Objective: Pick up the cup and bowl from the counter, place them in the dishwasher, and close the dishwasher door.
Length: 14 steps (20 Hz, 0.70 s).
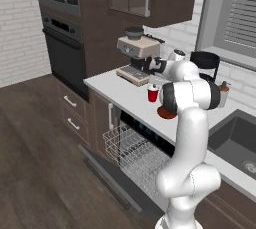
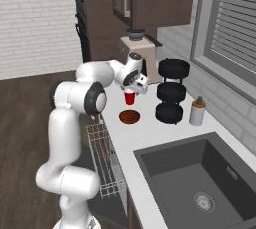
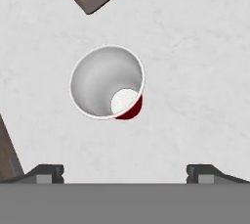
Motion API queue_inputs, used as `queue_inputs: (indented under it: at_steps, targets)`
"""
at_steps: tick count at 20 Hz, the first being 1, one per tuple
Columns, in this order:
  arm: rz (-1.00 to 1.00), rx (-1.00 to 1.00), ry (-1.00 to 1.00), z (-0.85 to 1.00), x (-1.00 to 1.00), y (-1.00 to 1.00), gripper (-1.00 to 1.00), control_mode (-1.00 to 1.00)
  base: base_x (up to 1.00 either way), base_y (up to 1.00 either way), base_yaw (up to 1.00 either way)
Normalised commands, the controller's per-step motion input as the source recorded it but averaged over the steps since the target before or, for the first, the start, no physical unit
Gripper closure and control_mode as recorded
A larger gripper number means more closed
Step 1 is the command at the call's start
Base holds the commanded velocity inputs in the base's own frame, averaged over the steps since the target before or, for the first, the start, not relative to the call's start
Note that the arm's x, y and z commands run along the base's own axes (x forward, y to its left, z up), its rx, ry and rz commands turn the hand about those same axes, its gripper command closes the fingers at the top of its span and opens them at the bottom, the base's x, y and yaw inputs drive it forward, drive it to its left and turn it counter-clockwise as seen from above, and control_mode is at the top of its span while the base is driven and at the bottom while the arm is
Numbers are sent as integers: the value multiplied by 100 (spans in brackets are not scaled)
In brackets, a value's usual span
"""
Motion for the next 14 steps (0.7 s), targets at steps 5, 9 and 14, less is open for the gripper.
queue_inputs:
  at_steps: [5,9,14]
  targets:
    - [0,0,2,-31,64,0,-100,-100,0,0,0]
    - [-1,0,0,-41,53,0,-100,-100,0,0,0]
    - [-5,0,5,-39,26,-4,-100,-100,0,0,0]
